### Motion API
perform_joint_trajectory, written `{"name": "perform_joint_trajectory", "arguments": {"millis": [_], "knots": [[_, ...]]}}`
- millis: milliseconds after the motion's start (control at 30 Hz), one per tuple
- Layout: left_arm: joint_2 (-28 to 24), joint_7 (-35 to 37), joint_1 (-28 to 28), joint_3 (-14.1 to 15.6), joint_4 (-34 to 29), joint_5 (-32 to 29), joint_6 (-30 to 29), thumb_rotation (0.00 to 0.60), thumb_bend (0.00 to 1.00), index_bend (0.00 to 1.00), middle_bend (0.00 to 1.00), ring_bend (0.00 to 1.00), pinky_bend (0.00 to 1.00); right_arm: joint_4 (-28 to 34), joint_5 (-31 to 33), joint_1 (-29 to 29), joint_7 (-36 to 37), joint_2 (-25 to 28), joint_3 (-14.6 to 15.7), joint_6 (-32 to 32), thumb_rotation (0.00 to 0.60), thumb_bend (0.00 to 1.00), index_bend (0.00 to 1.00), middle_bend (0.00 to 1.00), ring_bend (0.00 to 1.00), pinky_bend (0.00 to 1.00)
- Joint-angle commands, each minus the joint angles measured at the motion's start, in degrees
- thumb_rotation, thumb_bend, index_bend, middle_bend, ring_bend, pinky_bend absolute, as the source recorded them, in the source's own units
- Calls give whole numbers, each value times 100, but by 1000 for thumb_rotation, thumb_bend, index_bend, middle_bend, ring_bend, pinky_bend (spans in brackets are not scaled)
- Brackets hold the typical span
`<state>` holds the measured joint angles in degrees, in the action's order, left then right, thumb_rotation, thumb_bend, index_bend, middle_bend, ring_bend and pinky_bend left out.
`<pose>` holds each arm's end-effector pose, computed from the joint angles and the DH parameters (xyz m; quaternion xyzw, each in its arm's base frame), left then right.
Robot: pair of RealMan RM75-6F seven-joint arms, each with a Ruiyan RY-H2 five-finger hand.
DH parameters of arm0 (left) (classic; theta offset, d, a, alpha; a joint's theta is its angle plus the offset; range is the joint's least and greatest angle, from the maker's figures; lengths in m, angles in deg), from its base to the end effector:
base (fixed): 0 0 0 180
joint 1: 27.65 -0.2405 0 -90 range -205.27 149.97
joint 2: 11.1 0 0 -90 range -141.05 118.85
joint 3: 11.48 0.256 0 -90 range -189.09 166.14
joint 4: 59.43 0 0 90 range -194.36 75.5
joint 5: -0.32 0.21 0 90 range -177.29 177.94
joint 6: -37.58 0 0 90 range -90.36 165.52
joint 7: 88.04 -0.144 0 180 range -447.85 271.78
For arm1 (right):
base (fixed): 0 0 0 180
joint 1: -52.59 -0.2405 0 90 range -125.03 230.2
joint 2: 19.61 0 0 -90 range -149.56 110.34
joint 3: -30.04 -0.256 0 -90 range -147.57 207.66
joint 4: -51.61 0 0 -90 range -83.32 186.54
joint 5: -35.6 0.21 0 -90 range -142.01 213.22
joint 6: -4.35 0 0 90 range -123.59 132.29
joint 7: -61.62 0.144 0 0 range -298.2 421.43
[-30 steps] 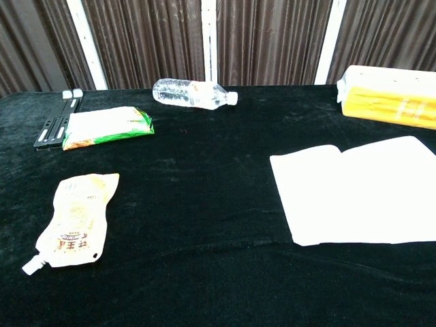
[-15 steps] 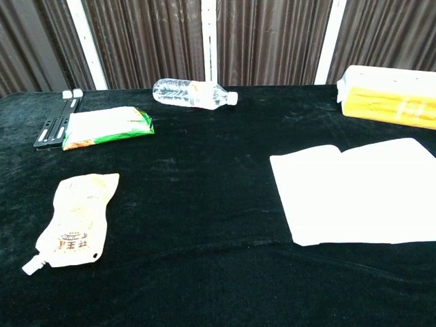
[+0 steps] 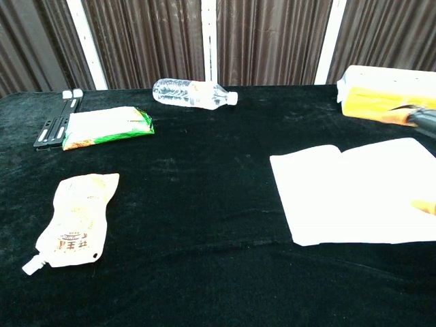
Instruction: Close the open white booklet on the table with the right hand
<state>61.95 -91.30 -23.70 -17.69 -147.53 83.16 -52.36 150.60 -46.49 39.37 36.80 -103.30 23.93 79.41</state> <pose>-0.3128 0.1867 0.1380 -0.5374 -0.3745 -0.4201 0.6281 -0.2160 -0.2185 0.0369 0.6537 -0.3913 0.3966 0.5121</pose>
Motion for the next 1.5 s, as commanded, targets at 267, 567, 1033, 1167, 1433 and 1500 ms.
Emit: {"name": "perform_joint_trajectory", "arguments": {"millis": [267, 567, 1033, 1167, 1433, 1500], "knots": [[-15, 21, 3, -4, -7, -23, 30, 600, 154, 31, 0, 0, 0, 103, 1111, -310, -927, -753, -140, -406, 600, 144, 0, 0, 0, 0], [-5, 13, 8, -29, -3, -59, 35, 600, 154, 31, 0, 0, 0, -212, 1417, -434, -937, -1065, -123, -464, 600, 144, 0, 0, 0, 0], [21, -16, 14, -37, 13, -63, 28, 600, 153, 31, 0, 0, 0, -698, 1613, -521, -733, -1291, -47, -510, 600, 142, 0, 0, 0, 0], [30, -31, 17, -30, 14, -58, 34, 600, 154, 31, 0, 0, 0, -805, 1613, -547, -650, -1348, -39, -522, 600, 142, 0, 0, 0, 0], [46, -10, 12, -40, 26, -48, 3, 600, 154, 31, 0, 0, 0, -1230, 1639, -588, -486, -1529, -7, -583, 600, 142, 0, 0, 0, 0], [49, -9, 14, -43, 32, -55, 9, 600, 154, 31, 0, 0, 0, -1330, 1608, -596, -428, -1579, -3, -577, 600, 142, 0, 0, 0, 0]]}}
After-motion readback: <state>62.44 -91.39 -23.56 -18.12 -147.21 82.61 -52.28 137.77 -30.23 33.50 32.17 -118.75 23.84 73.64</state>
